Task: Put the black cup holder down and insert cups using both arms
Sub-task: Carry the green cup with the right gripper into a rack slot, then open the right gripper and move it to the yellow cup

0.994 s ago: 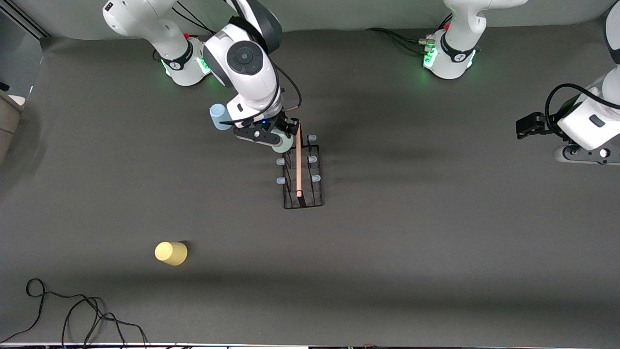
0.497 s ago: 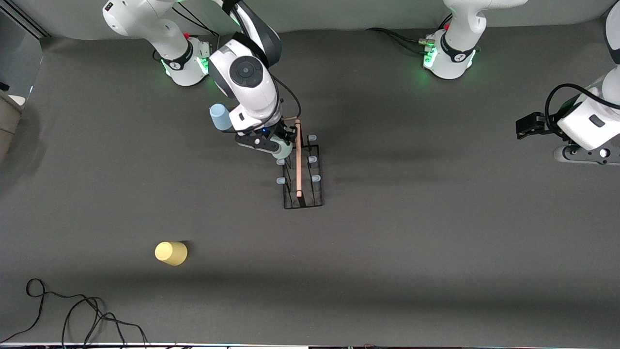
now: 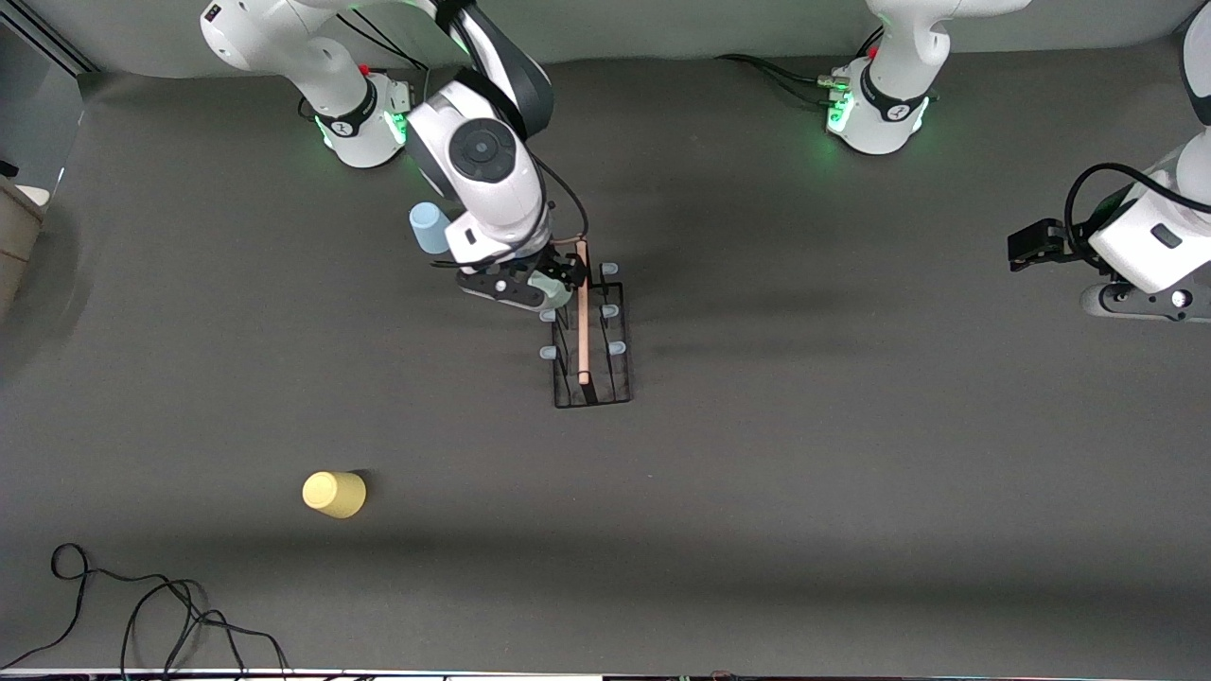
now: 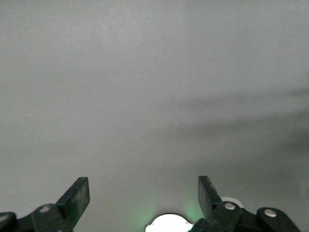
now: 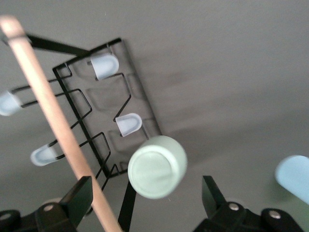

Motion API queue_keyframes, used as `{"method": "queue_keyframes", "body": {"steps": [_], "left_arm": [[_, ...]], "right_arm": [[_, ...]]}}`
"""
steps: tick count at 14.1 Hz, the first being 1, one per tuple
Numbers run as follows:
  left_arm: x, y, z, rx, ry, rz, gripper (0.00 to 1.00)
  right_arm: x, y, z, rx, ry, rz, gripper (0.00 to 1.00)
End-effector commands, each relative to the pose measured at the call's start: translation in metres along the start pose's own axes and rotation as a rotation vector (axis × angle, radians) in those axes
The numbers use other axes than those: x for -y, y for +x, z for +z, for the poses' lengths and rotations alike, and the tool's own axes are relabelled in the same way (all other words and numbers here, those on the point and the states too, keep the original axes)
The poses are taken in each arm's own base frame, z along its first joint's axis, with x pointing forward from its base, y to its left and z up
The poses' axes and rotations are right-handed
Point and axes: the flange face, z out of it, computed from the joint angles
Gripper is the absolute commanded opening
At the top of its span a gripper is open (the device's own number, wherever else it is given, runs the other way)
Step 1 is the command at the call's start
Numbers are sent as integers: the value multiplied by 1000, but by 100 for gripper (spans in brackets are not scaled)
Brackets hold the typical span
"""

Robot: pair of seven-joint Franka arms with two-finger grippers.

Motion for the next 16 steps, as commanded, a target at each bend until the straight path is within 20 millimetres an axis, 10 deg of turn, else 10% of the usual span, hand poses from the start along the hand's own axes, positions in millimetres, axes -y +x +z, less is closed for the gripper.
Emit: {"method": "queue_keyframes", "body": {"steps": [1, 7, 12, 16], "left_arm": [[0, -8, -2, -5, -7, 14, 100], [0, -8, -3, -6, -7, 14, 100], [2, -8, -2, -6, -8, 12, 100], [2, -8, -2, -6, -8, 11, 100]], "right_arm": [[-11, 28, -85, 16, -2, -36, 100], [-138, 169, -134, -66, 1, -285, 100], [-244, 292, -109, -75, 0, -430, 100], [-244, 335, -42, -125, 11, -428, 100]]}}
